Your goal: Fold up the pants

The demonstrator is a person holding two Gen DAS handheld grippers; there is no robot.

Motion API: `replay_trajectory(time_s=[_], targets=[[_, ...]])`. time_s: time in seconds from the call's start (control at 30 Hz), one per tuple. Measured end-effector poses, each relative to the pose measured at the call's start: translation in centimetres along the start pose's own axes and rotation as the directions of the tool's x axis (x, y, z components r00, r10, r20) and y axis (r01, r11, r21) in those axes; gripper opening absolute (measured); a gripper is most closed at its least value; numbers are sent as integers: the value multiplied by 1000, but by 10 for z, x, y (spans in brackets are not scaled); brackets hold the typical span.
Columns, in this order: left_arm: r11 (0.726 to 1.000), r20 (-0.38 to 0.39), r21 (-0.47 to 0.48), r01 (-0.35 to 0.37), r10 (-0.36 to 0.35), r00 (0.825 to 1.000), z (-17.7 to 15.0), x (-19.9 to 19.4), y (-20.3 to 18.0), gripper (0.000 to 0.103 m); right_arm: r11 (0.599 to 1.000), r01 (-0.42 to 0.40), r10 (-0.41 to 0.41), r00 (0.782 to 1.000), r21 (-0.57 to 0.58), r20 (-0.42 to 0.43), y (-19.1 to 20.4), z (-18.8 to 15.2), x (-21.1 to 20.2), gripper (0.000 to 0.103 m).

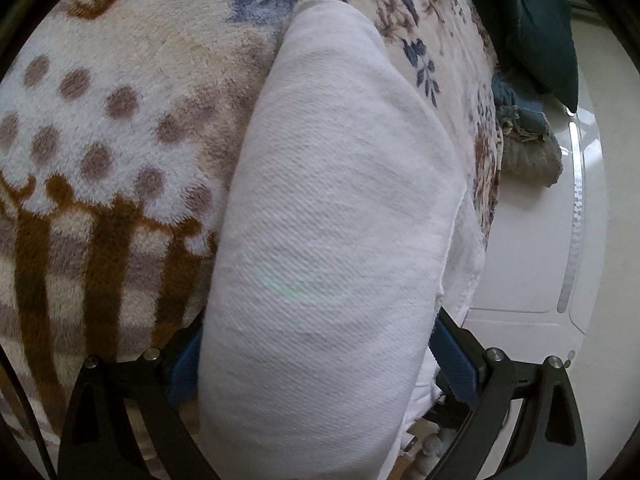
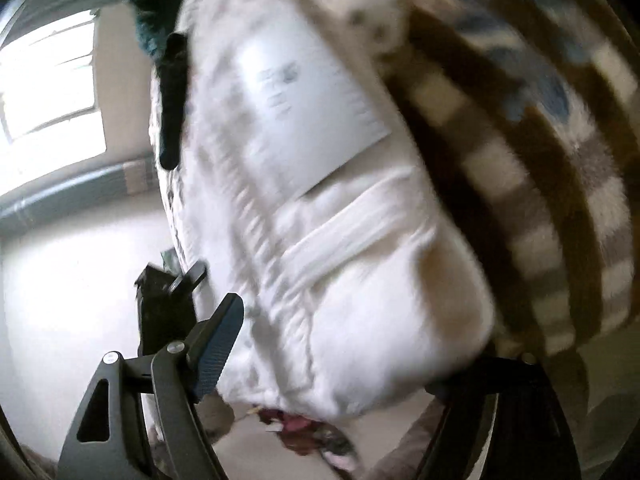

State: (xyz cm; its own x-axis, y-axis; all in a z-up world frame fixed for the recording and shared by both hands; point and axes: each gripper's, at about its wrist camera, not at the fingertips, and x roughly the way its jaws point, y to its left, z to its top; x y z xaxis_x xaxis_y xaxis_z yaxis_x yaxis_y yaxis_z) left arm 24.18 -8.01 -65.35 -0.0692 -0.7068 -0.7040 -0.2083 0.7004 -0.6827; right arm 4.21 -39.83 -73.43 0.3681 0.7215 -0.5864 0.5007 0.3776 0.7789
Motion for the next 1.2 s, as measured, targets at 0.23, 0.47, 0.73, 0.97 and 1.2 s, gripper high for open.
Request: replay_trajectory(time_s=[0.23,0.47,0.73,0.97,1.2], targets=[[1000,-16,3,11,-11,1000,1,-4,7,98,995,93,-94,995,-18,-46,21,12,8,82],[999,-17,-19,33,-33,999,1,-7,10,98,994,-90,90,996,61,6,17,21,13,83],[999,-3,28,37,-37,999,-3,-10,10,82,995,-51,49,998,89,24,0,21,22,69],[982,67,189,-5,-8,998,-17,-35,-17,31,999,9,-13,996,44,87,40,2,1,40],[968,78,248,30,-51,996,-11,-85,-52,26,998,63,-62,991,-9,118,108,-7,-34,36]])
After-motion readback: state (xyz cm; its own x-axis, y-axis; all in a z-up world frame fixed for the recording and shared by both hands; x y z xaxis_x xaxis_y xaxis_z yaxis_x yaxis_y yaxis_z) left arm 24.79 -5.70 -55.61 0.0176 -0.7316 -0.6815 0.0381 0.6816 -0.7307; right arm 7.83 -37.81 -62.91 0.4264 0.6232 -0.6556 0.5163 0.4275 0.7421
